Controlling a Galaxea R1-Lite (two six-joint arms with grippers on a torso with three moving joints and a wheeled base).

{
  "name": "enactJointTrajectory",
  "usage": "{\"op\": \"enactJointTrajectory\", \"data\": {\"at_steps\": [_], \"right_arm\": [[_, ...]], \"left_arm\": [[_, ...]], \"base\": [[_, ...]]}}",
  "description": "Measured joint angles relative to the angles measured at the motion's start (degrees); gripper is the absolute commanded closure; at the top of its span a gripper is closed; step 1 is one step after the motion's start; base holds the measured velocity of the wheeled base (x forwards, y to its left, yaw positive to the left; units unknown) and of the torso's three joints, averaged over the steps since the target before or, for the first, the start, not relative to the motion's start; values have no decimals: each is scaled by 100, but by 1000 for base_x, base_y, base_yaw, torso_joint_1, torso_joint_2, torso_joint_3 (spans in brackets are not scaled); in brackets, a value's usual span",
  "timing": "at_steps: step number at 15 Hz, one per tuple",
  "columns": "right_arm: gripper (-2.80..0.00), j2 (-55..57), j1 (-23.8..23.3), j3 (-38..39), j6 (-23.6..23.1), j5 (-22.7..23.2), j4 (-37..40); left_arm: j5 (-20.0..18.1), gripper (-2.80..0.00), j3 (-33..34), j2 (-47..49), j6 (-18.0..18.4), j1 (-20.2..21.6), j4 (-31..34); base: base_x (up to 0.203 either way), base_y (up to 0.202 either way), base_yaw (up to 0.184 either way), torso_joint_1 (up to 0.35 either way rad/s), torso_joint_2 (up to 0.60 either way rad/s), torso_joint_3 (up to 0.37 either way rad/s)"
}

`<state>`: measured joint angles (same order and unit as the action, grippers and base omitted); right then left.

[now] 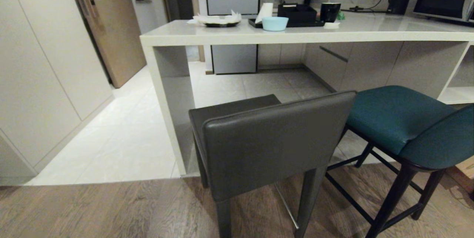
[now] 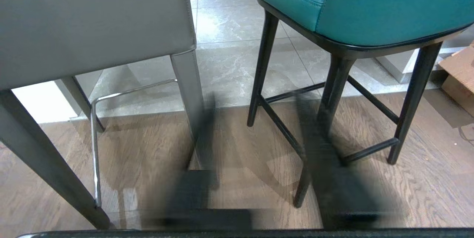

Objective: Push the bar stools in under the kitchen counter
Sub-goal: Push the blue chair back under the dining table

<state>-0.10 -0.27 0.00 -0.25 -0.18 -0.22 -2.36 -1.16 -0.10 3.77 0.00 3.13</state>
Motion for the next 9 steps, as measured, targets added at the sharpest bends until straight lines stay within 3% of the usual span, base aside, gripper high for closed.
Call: {"op": "enactJointTrajectory", "data": {"at_steps": [9], "right_arm": [[0, 0, 0, 0, 32, 2, -2]], "left_arm": [[0, -280, -2, 0, 8, -7, 13]], "base": [[0, 0, 0, 0, 0, 0]]}}
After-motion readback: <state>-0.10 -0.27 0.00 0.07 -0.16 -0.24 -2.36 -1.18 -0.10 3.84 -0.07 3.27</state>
